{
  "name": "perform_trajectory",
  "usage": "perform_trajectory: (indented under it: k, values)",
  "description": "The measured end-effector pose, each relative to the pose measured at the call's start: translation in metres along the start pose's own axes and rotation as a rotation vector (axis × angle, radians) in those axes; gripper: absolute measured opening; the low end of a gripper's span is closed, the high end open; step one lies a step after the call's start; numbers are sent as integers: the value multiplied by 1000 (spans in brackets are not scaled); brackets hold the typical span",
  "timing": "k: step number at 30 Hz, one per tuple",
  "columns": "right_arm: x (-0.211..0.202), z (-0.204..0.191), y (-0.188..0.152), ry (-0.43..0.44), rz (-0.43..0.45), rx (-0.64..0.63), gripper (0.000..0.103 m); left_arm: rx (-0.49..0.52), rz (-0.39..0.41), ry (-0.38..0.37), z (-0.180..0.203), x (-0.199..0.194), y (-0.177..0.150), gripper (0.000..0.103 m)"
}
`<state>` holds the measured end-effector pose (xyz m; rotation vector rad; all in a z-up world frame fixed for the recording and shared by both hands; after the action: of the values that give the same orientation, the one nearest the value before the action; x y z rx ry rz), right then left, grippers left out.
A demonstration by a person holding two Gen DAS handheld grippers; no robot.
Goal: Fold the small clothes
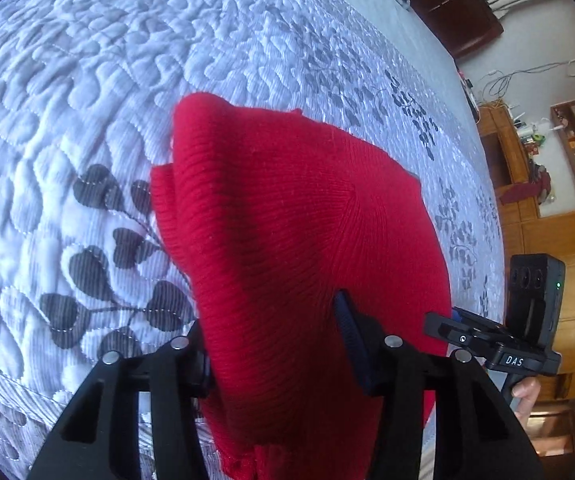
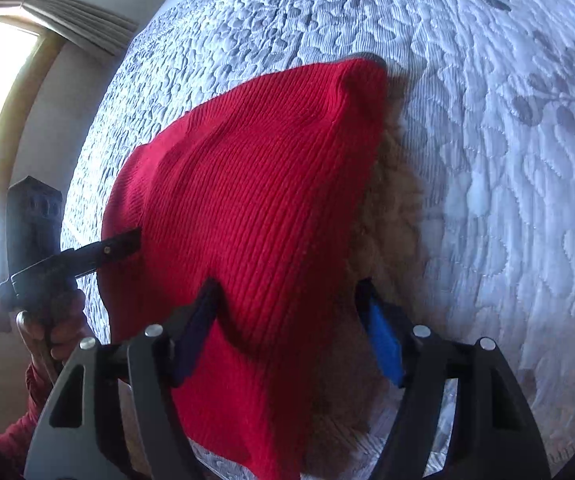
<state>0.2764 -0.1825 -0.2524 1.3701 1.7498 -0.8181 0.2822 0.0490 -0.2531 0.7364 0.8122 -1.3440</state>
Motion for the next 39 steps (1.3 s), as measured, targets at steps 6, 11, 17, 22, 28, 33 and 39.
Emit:
perform_trajectory:
  k: [6, 11, 17, 22, 28, 33, 39]
  values:
    - [8, 0, -2, 89, 1, 43, 53, -8, -25, -40, -2, 8, 5, 62]
    - [-2, -3, -6, 82, 28, 33, 40, -20, 13, -31, 3, -1, -1, 34]
    - [-22, -11, -14, 72, 64, -10, 36, 28, 69, 12, 29, -14, -8, 31]
    - [-53, -3, -29, 70, 96, -18, 36, 102, 69, -14, 73, -18, -17, 30]
    - [-117, 33, -50, 37, 167, -7, 36, 184, 81, -49, 147, -4, -24, 30]
    - [-175, 86, -56, -2, 215, 26, 36, 238, 65, -79, 218, 24, -20, 30]
    - [-206, 160, -51, 1, 236, 76, 36, 255, 71, -51, 265, 71, -7, 30]
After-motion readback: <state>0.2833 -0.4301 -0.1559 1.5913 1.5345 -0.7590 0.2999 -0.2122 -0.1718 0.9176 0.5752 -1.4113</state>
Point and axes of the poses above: each gripper's, at about its wrist camera, not at the fingertips, and x roughly the way its jaws point, z to its right, y to its top, the point moved 6 cm from there along x, roughly the way its jaws point, and after that the axes turned 10 degrees about -z, right-handed, at the moved point
